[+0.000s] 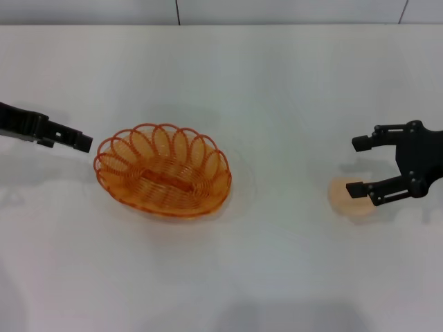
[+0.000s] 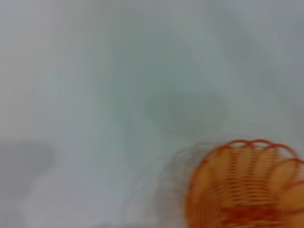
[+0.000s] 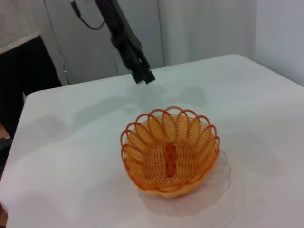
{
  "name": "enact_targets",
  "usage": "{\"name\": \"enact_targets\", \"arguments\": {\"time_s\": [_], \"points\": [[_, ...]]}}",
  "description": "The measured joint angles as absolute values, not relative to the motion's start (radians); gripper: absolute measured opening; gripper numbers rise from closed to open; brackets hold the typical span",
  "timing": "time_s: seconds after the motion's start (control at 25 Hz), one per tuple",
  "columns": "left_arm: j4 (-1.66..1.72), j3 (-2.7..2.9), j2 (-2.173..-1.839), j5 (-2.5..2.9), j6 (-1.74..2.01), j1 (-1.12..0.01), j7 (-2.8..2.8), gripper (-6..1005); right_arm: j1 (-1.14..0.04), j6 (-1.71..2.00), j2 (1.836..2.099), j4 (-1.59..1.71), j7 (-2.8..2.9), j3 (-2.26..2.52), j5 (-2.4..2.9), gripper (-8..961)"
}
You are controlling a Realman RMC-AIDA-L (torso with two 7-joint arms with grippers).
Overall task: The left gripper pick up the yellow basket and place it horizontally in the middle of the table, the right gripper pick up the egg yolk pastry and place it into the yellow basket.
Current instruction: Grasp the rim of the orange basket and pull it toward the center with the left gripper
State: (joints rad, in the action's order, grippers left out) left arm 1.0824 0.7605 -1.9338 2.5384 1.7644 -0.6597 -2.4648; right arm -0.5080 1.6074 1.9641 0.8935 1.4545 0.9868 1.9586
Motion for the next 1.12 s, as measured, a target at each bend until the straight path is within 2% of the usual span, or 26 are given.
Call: {"name": "enact_targets", "arguments": {"time_s": [0.24,0.68,0.92,1.12], "points": [[1.035,0.784,-1.974,2.658,1.687,-0.717,-2.489,789,-0.500,1.609,1.975,0.894,1.445,0.986,1.959,860],[0.869,0.845,-2.003,2.661,1.505,-0.747,-2.476,765,-0.492,1.609,2.002,0.894,1.433,0.986,1.959,857],[0.839,0.876,-2.023,2.664,1.441,-0.749,-2.474,752,-0.487,1.608,2.007,0.894,1.429,0.986,1.958,856],[0.840,0.879,-2.027,2.647,1.434,-0.747,-2.456,741,-0.484,1.607,2.007,0.894,1.428,0.986,1.958,855]]}}
